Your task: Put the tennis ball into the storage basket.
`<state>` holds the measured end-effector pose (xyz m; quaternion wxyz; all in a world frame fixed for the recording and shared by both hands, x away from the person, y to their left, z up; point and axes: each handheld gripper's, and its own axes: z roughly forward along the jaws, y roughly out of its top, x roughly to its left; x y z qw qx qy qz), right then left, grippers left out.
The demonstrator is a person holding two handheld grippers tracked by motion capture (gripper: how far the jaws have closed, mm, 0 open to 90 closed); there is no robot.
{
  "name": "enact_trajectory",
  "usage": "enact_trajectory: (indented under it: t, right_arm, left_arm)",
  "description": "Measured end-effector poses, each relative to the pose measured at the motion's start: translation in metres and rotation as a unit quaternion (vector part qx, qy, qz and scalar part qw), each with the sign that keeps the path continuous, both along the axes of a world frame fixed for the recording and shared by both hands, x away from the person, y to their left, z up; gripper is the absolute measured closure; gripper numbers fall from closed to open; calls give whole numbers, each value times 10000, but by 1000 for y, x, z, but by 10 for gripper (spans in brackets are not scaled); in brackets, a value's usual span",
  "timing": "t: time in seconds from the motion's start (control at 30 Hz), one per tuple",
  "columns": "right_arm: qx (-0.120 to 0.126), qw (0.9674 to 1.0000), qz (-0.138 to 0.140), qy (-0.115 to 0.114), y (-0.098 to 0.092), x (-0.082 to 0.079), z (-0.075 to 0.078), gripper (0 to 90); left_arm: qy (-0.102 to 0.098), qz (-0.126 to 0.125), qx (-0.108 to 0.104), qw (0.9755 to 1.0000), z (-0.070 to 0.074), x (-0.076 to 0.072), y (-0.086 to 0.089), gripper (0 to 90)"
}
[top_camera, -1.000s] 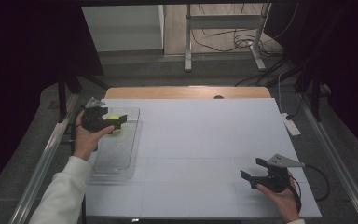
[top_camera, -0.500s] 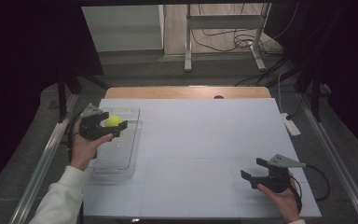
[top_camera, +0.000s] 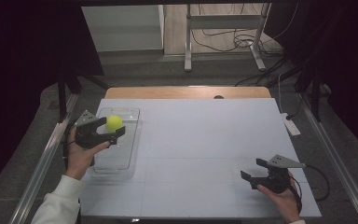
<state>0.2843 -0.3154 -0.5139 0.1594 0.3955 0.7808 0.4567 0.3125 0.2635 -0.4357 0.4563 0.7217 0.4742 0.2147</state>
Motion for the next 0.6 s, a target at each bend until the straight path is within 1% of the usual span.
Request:
enact_trajectory:
  t: [0.03, 0.13, 0.2, 0.3, 0.43, 0.47, 0.5, 0.53, 0.6]
  right_arm:
    - [5, 10000, -1, -4, 0, 0, 0, 121]
    - [1, 10000, -4, -4, 0, 0, 0, 121]
    - [-3, 10000, 8, -3, 1, 0, 0, 121]
    - [-15, 10000, 11, -9, 1, 0, 0, 121]
    - [-12, 10000, 4, -3, 1, 0, 0, 121]
    - [-12, 10000, 4, -3, 1, 0, 0, 121]
    - [-18, 10000, 0, -4, 1, 0, 0, 121]
    - [-16, 10000, 8, 5, 1, 0, 0, 122]
    - [-12, 10000, 11, 7, 2, 0, 0, 121]
  left_arm:
    - [5, 4, -35, 10000, -1, -2, 0, 114]
    - [-20, 20, 17, 10000, -2, -7, 0, 115]
    - [-31, -14, -38, 10000, -4, -12, 1, 114]
    - [-20, -49, -67, 10000, -8, -19, 1, 114]
    - [1, -173, -111, 9998, -13, -27, 1, 115]
    - [1, -173, -111, 9998, -13, -27, 1, 115]
    - [-7, -207, -104, 9997, -15, -29, 1, 115]
    - [-17, -215, -48, 9998, -17, -31, 0, 117]
    - [-5, -271, -65, 9996, -19, -34, -1, 117]
